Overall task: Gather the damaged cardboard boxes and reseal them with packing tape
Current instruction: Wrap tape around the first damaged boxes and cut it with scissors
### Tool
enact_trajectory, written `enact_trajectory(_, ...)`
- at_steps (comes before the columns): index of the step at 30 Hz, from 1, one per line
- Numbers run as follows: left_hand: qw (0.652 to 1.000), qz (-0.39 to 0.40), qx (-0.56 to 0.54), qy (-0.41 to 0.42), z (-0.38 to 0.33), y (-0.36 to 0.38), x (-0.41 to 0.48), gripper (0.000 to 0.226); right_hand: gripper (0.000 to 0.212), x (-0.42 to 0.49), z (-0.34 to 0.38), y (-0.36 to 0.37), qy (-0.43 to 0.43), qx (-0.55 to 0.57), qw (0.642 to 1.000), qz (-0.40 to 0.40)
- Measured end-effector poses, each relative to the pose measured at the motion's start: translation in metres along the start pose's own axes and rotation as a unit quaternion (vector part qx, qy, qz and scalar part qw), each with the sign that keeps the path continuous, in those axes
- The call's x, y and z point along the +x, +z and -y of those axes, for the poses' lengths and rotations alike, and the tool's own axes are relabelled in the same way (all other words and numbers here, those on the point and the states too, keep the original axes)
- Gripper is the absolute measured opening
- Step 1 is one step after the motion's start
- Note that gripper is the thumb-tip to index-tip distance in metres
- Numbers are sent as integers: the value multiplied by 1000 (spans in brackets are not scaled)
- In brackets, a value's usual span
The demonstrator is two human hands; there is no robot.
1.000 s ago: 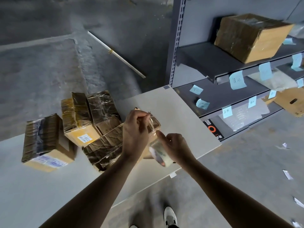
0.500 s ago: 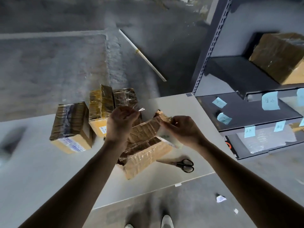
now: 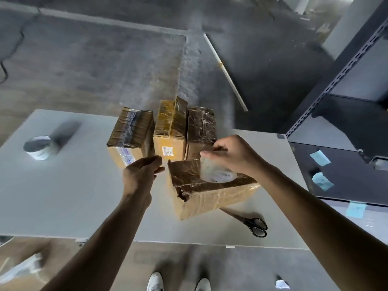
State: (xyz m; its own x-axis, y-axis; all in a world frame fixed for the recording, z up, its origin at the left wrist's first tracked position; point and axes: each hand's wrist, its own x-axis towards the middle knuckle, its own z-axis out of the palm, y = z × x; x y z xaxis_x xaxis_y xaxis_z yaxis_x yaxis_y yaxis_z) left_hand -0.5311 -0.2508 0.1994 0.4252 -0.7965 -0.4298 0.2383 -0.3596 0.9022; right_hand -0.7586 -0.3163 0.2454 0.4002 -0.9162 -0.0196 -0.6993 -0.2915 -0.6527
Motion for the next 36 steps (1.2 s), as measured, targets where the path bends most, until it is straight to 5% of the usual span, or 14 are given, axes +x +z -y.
enact_trajectory(20, 993, -45, -54, -93, 74, -30, 5, 10, 31, 38, 41, 35, -79, -140, 977, 139)
enact_trajectory(36, 995, -40, -52, -74, 115, 30, 7, 8, 33, 28, 34, 43, -70, -147, 981, 109)
